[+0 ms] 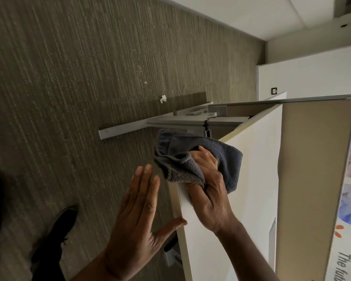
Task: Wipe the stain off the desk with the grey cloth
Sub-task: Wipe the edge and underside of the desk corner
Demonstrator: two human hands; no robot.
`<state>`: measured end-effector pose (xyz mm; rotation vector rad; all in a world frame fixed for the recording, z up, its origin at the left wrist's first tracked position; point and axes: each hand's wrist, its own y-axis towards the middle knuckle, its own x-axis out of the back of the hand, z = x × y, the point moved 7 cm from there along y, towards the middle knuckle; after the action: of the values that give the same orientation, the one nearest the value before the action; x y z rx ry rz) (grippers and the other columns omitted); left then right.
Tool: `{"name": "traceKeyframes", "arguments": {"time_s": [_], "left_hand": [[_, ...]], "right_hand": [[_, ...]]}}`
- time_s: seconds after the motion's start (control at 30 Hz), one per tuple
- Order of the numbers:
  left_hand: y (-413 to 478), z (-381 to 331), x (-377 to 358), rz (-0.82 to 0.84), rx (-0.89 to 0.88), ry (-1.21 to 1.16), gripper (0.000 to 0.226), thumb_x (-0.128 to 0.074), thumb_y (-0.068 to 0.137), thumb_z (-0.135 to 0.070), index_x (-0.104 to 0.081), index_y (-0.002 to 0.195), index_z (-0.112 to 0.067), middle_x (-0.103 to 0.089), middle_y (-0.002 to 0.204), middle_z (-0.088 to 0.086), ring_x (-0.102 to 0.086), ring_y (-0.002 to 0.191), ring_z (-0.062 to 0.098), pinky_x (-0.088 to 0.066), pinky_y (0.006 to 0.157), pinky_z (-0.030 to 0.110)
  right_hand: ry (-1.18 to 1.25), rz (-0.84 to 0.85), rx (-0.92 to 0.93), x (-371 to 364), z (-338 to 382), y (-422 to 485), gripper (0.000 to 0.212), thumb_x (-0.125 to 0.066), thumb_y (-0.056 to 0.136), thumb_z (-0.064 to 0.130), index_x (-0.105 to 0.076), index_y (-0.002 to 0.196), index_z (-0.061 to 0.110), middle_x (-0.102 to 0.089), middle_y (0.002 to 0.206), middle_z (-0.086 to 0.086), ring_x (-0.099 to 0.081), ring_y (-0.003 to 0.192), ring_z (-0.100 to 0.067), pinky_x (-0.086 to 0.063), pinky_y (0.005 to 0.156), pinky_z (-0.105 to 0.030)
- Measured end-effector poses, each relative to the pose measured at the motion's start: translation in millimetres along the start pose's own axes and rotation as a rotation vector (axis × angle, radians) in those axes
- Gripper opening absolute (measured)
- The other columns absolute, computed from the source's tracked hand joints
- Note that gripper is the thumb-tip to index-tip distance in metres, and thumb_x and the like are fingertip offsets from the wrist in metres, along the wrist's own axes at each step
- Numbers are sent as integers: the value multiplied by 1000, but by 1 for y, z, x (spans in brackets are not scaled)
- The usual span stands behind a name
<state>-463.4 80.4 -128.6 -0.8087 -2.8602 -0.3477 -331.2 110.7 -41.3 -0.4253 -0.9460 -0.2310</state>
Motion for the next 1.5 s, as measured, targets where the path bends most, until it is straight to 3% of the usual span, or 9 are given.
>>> {"name": "traceKeyframes", "arguments": {"time_s": [0.17, 0.3, 0.4, 0.5, 0.8, 0.9, 1.0, 1.3, 1.5], "left_hand": [[1, -1, 0, -1, 2, 26, 106, -60, 90, -66, -6, 163, -10, -20, 166, 13, -15, 159, 28, -26, 127, 43], [3, -3, 1, -6, -3, 27, 107, -60, 89, -65, -4, 163, -11, -23, 162, 13, -14, 159, 25, -30, 123, 46], [2, -4, 2, -17, 1, 29, 105, -58, 91, -65, -4, 163, -11, -23, 161, 14, -13, 159, 24, -31, 123, 45], [2, -5, 3, -16, -6, 33, 106, -60, 90, -64, -5, 163, -11, -24, 162, 15, -15, 159, 26, -35, 119, 51], [-1, -7, -2, -13, -78, 78, 96, -58, 96, -59, -11, 162, -10, -11, 172, 7, -17, 158, 27, -31, 123, 48], [-2, -9, -2, -10, -93, 83, 92, -60, 96, -56, -16, 160, -7, -9, 172, 6, -18, 158, 29, -33, 122, 50], [-1, -9, -2, -11, -103, 99, 89, -62, 96, -55, -23, 155, -1, -12, 171, 7, -19, 158, 30, -31, 124, 49], [1, -8, -4, 10, -109, 142, 86, -60, 96, -56, -26, 152, -1, -25, 163, 15, -18, 158, 28, -28, 125, 47], [5, -10, 0, 28, -120, 169, 85, -59, 96, -57, -30, 149, 2, -29, 161, 19, -19, 158, 30, -33, 122, 50]], "right_hand": [[-8, 8, 14, -2, 1, -1, 31, -43, 100, 30, -71, 108, 18, -67, 109, 11, -60, 112, -23, -26, 111, -62], [26, -20, 26, -4, 4, -3, 38, -39, 104, 46, -67, 114, 23, -69, 111, 9, -60, 112, -23, -26, 112, -60], [35, -14, 44, -6, 6, -5, 38, -39, 104, 45, -67, 115, 22, -70, 111, 6, -61, 112, -23, -27, 112, -59], [35, -36, 58, -7, 5, -5, 35, -40, 104, 42, -67, 114, 23, -67, 112, 16, -62, 111, -21, -30, 108, -61], [15, -89, 115, 5, -9, -1, 32, -39, 104, 40, -64, 115, 24, -58, 116, 31, -58, 114, -10, -33, 109, -59], [-2, -115, 142, 12, -18, 1, 25, -46, 98, 27, -61, 118, 30, -55, 121, 36, -52, 121, 1, -34, 111, -55], [-20, -129, 118, 19, -30, 4, 34, -43, 94, 18, -61, 118, 32, -56, 120, 37, -53, 119, 3, -35, 108, -61], [-58, -176, 39, 37, -54, 10, 28, -43, 98, 27, -59, 118, 38, -55, 117, 44, -51, 116, 10, -36, 108, -65], [-93, -244, -28, 53, -71, 16, 31, -44, 99, 35, -62, 114, 57, -59, 110, 39, -55, 113, 2, -40, 104, -64]]}}
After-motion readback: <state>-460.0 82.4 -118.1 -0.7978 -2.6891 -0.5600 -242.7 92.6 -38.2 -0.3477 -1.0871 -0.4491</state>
